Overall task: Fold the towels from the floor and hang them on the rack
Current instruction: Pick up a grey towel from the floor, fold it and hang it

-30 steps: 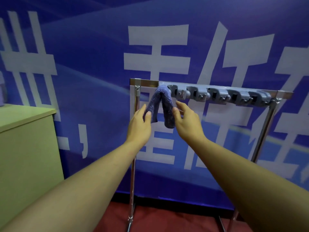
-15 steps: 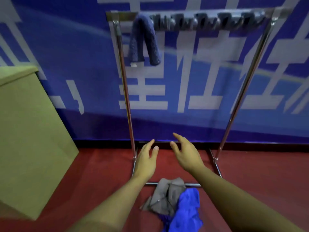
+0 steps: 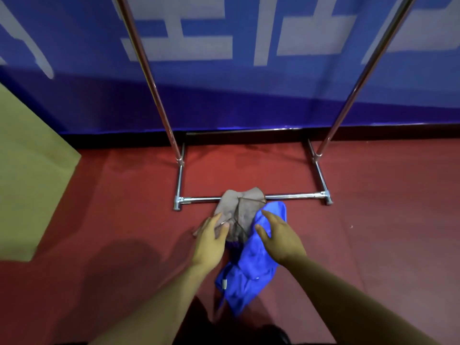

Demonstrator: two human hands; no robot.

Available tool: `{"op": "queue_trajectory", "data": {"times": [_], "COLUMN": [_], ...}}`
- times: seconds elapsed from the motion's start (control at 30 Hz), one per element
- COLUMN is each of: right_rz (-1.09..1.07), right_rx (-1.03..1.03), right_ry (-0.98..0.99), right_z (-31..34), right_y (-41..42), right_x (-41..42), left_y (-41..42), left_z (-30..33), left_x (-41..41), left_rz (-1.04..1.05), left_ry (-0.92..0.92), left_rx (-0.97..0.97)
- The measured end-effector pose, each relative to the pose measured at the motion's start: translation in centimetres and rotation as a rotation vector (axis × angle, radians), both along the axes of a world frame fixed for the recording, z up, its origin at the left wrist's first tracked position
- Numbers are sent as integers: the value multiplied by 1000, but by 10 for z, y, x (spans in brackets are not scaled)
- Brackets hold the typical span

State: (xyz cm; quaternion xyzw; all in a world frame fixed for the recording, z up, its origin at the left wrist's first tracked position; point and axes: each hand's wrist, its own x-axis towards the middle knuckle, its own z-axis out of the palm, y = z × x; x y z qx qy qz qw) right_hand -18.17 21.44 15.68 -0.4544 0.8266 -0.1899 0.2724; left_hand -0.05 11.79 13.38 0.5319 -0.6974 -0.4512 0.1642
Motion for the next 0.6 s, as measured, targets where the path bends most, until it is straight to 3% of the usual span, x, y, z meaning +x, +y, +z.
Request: {"op": "queue_trajectory", "data": {"times": [0.3,0.6], "right_rz": [179,277], "right_rx": [197,188], "right_ry": [123,204], "right_z": [-89,-151], "right_y": [-2,-24], "right_x": [5,9], "left_y": [8,-4], "left_z": [-87,-137], "left_x": [-5,-13], "left_rz": [-306,-423], "left_ry": [-330,-396], "left_rx": [-19,14]}}
